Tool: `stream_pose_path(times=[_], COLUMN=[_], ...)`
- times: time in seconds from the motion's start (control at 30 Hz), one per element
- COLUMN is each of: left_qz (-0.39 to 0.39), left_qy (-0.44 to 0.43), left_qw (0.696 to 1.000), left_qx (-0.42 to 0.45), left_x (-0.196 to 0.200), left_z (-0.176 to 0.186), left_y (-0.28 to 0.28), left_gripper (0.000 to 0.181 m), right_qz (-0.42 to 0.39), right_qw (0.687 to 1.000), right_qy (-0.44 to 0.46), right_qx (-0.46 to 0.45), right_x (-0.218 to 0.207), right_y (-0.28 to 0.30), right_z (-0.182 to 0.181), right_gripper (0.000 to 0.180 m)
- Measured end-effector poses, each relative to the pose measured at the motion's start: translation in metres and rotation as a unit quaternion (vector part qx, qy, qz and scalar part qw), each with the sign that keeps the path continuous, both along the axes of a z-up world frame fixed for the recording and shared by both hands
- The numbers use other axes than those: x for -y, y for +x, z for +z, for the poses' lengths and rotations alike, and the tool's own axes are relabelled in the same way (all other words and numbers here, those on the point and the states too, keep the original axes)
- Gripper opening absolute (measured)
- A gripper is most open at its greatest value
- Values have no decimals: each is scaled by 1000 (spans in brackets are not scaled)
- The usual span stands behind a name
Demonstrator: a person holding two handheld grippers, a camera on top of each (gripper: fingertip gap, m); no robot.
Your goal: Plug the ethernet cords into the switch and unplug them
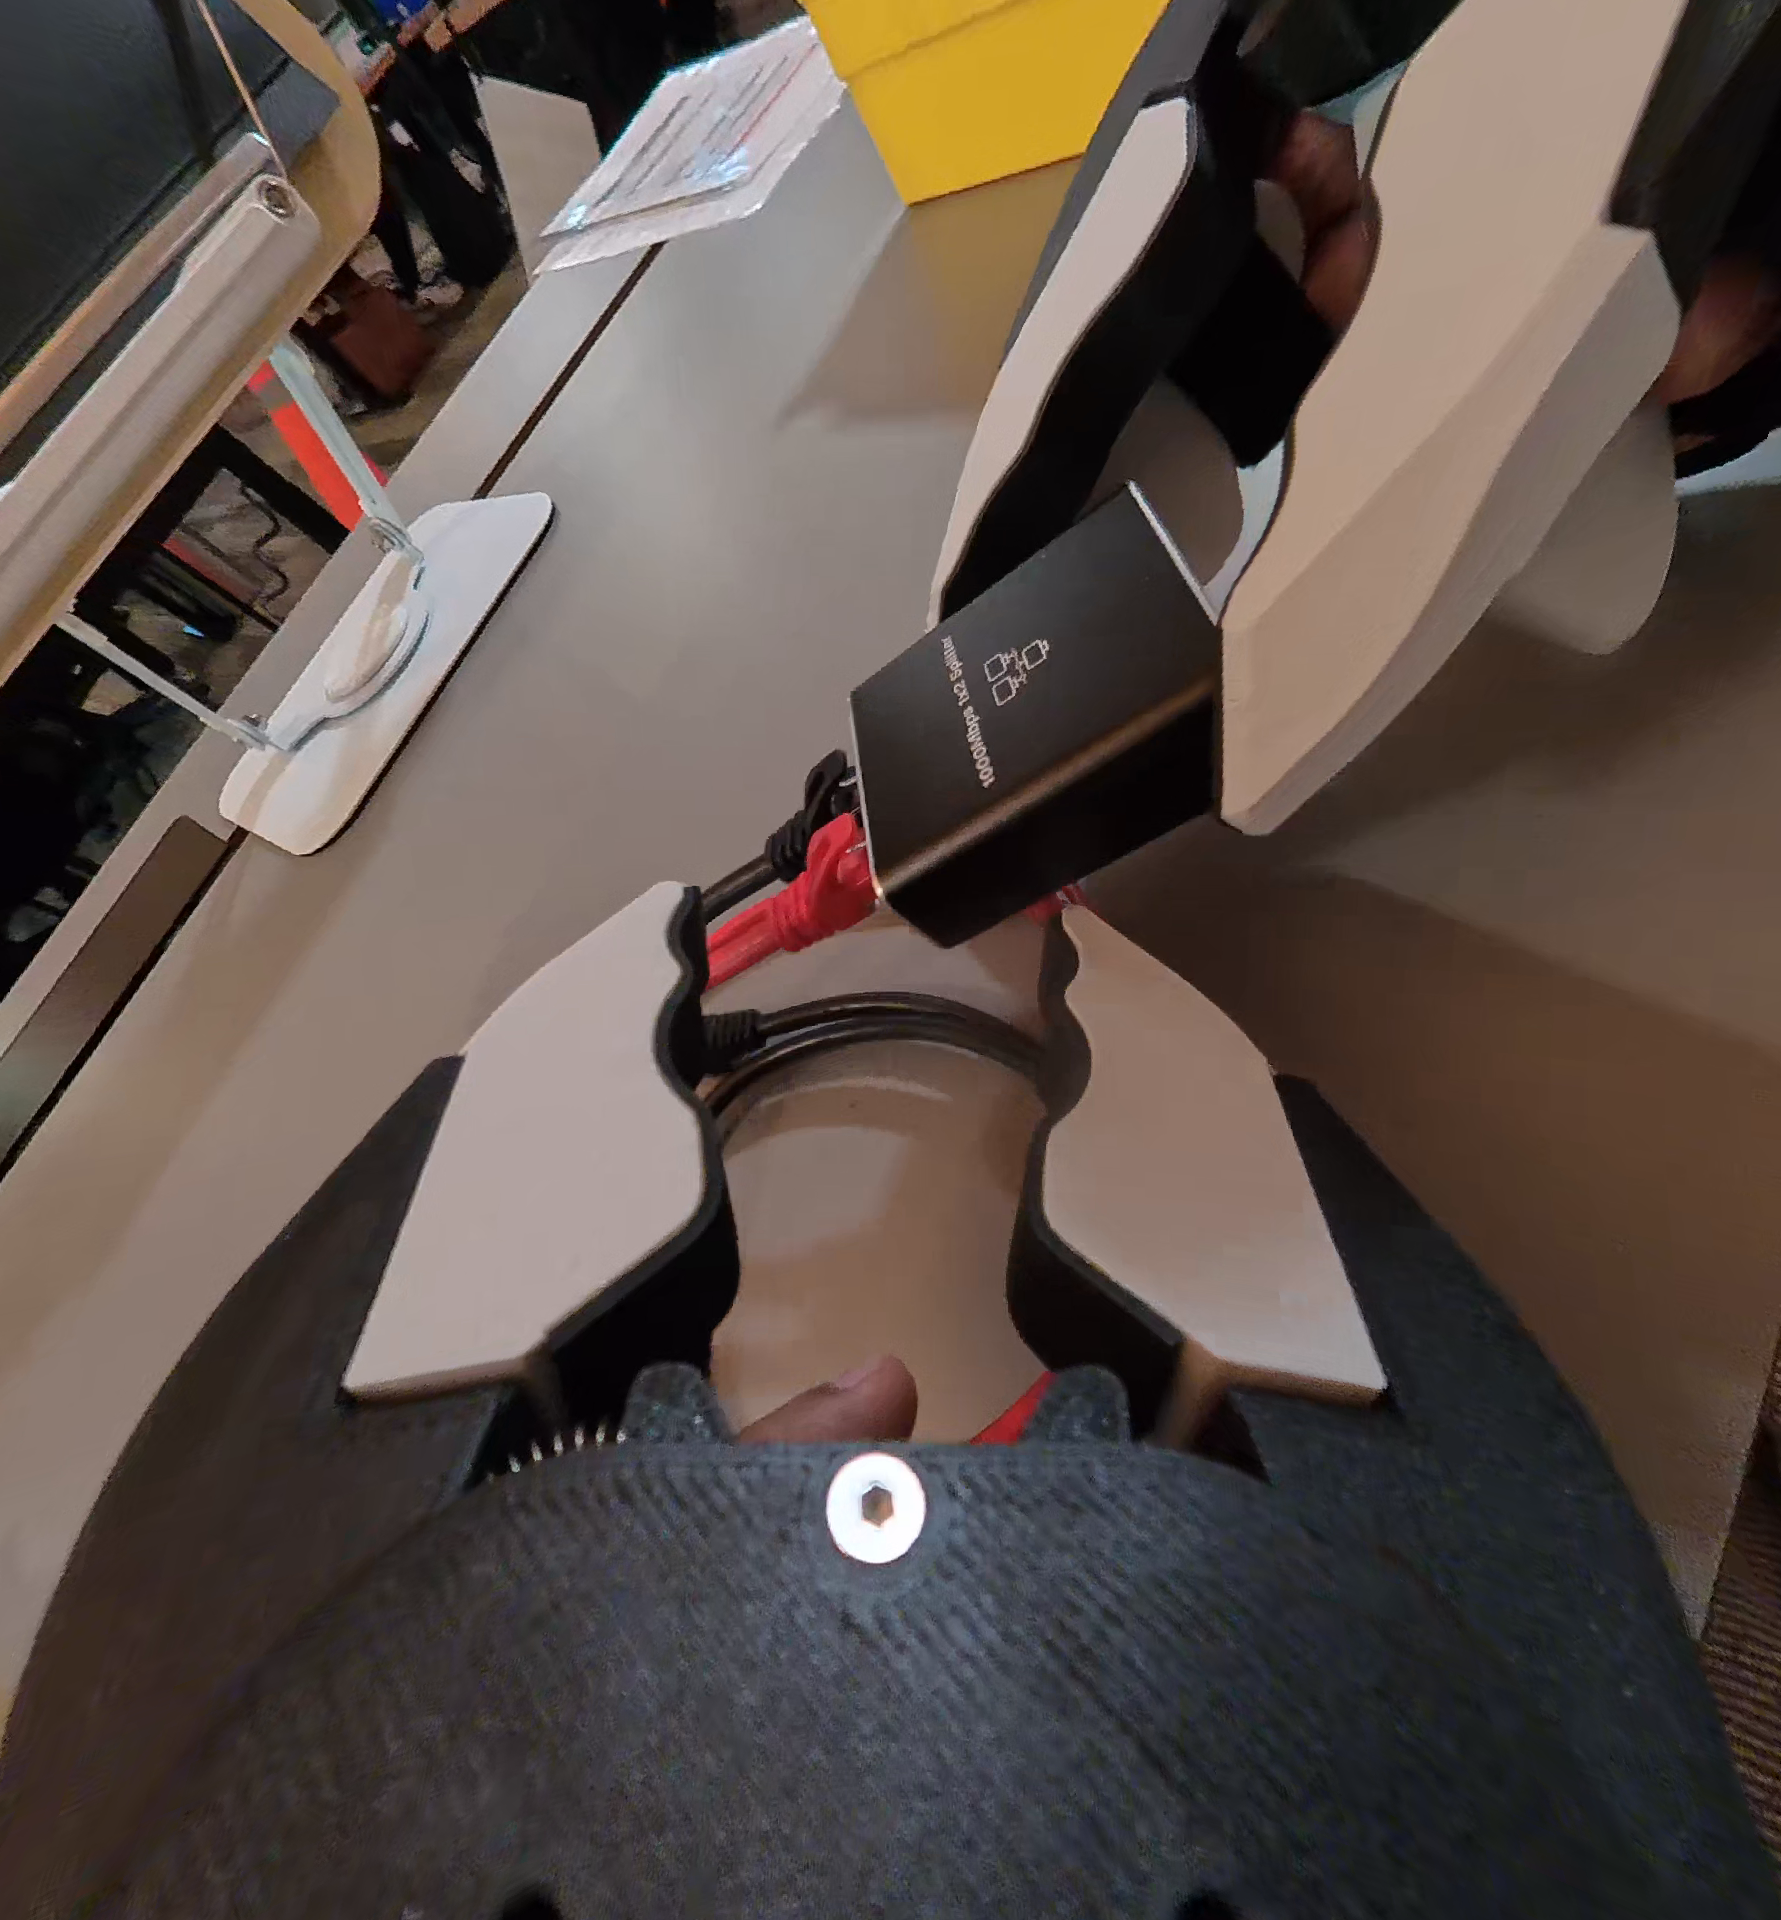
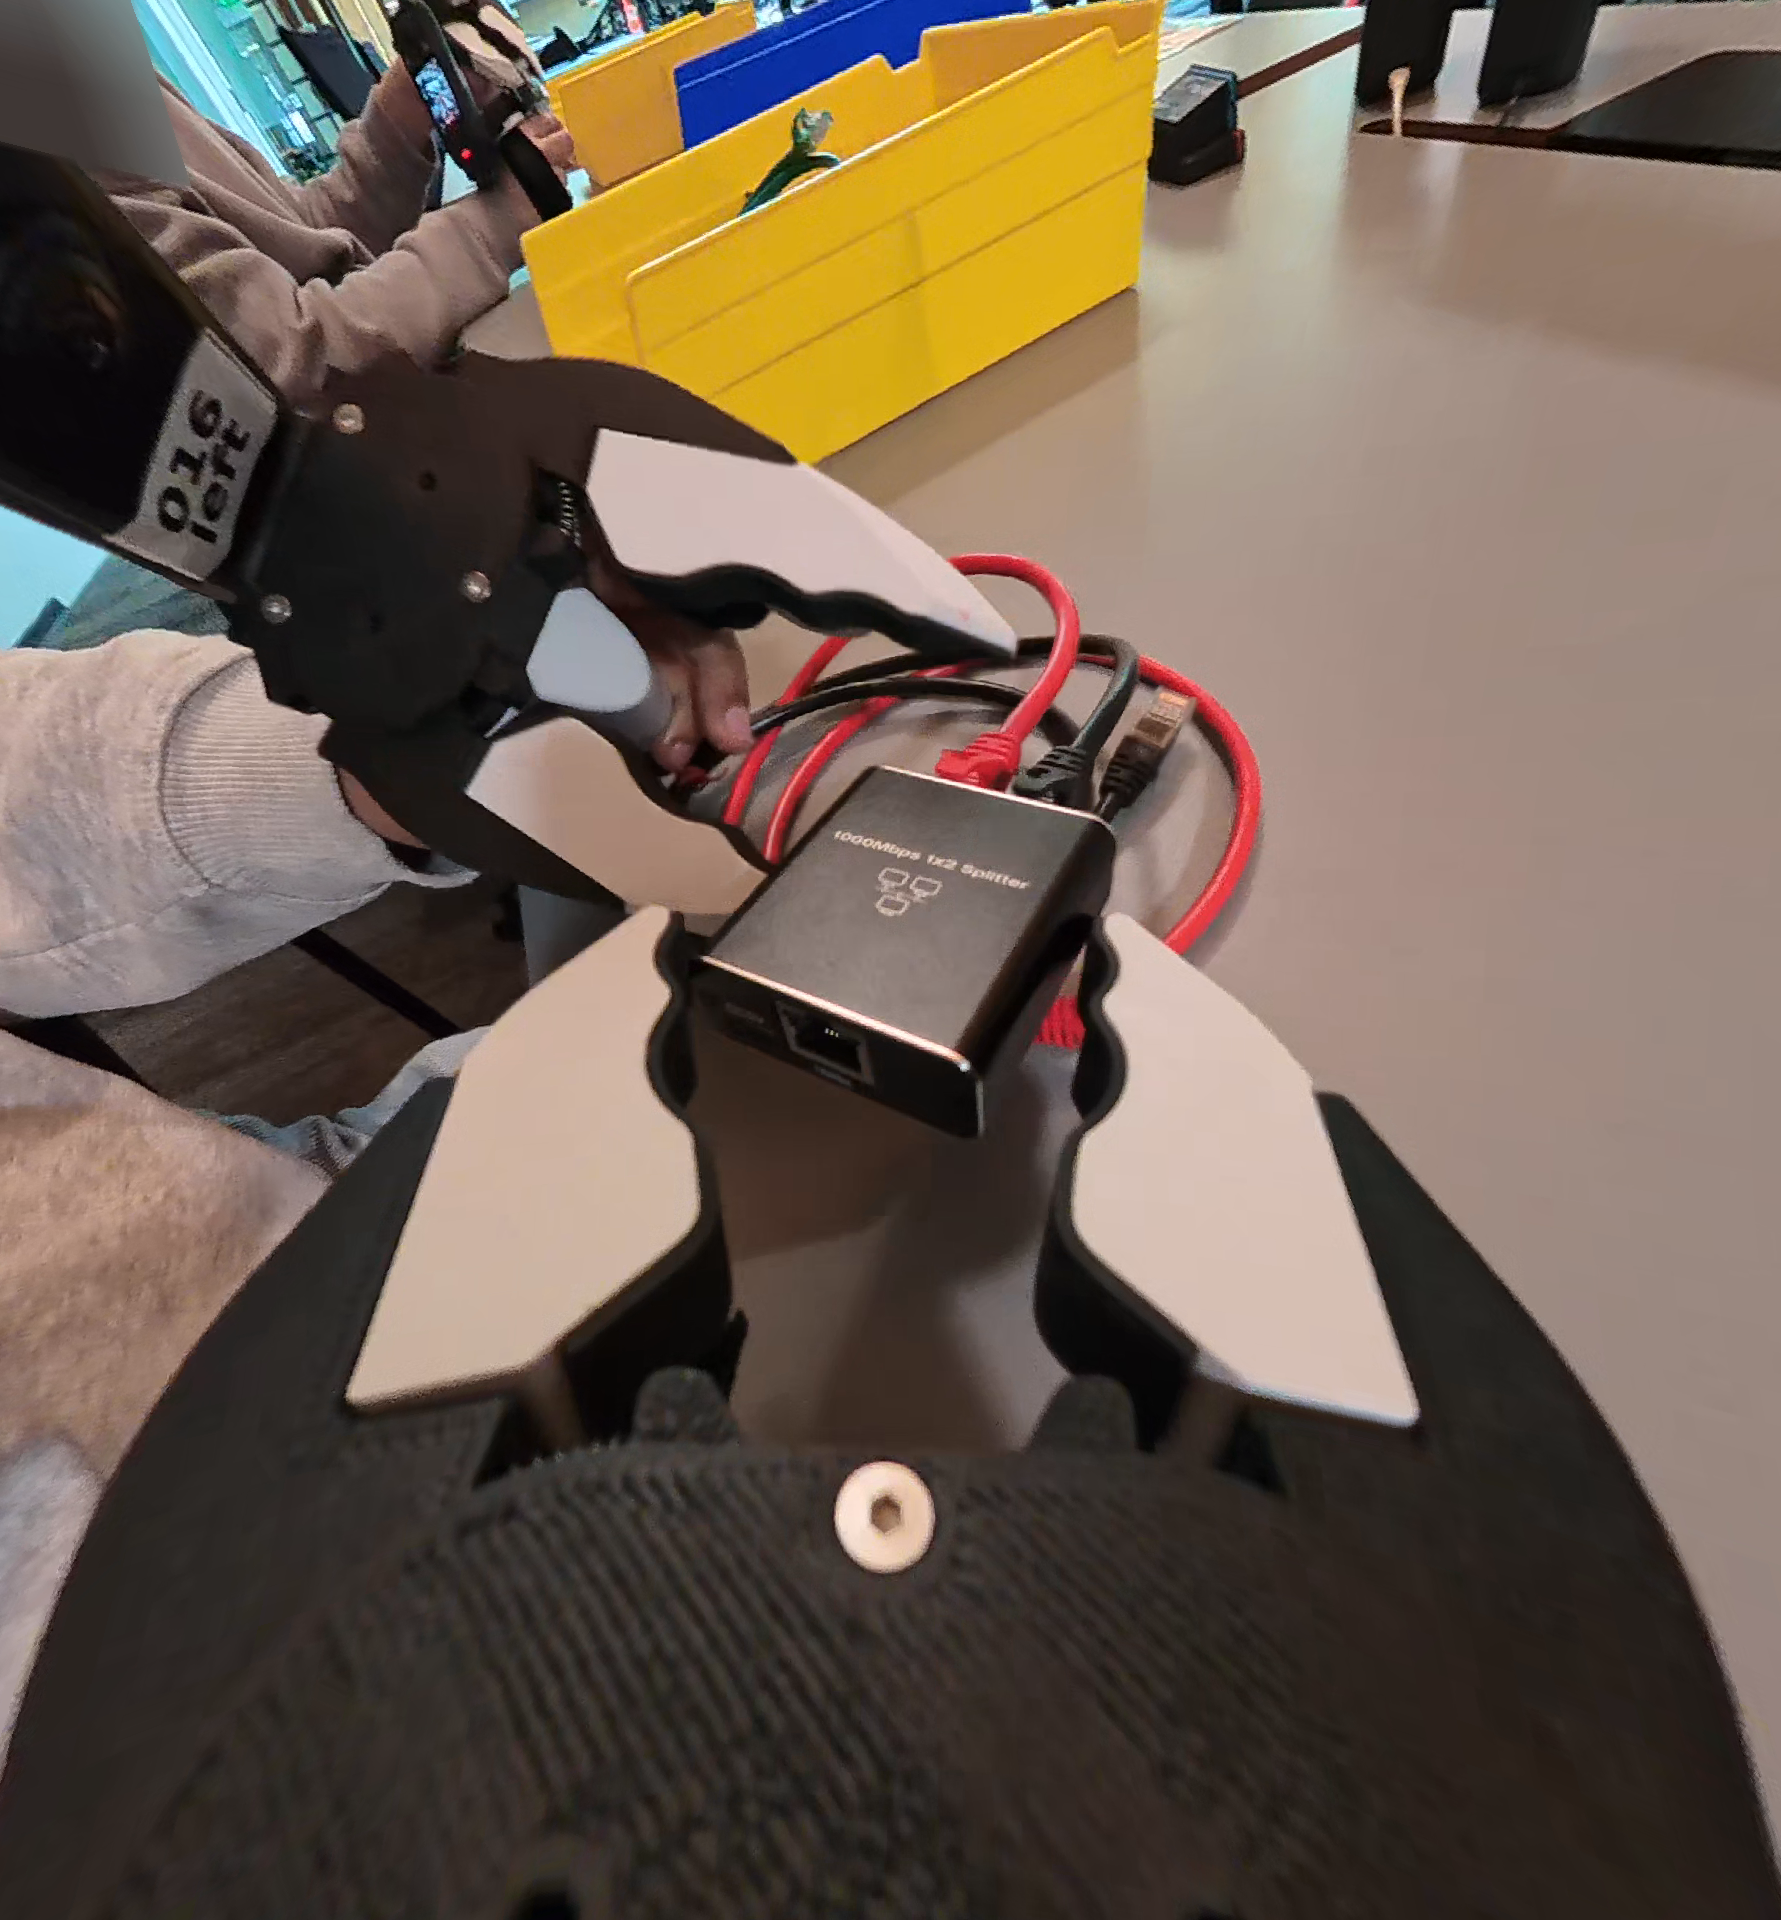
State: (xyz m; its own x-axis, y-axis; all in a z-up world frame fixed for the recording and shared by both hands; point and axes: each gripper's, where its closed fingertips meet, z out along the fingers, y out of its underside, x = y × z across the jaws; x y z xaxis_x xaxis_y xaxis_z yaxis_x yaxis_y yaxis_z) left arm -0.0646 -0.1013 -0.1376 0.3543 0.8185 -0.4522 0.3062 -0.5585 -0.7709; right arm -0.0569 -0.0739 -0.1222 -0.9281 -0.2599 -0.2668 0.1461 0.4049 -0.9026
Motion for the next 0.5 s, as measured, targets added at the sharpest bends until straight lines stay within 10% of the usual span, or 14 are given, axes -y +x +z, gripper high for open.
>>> stream_pose_path(times=[0.5], left_qz=[24], left_qy=[-75], left_qw=[997], left_qx=[7], left_x=[8], left_z=[-4], left_y=[0], left_gripper=[34], right_qz=[-10], right_qw=[998], right_qy=[-37], right_qx=[53], right_x=[2], right_y=[2], right_z=[11], right_gripper=[70])
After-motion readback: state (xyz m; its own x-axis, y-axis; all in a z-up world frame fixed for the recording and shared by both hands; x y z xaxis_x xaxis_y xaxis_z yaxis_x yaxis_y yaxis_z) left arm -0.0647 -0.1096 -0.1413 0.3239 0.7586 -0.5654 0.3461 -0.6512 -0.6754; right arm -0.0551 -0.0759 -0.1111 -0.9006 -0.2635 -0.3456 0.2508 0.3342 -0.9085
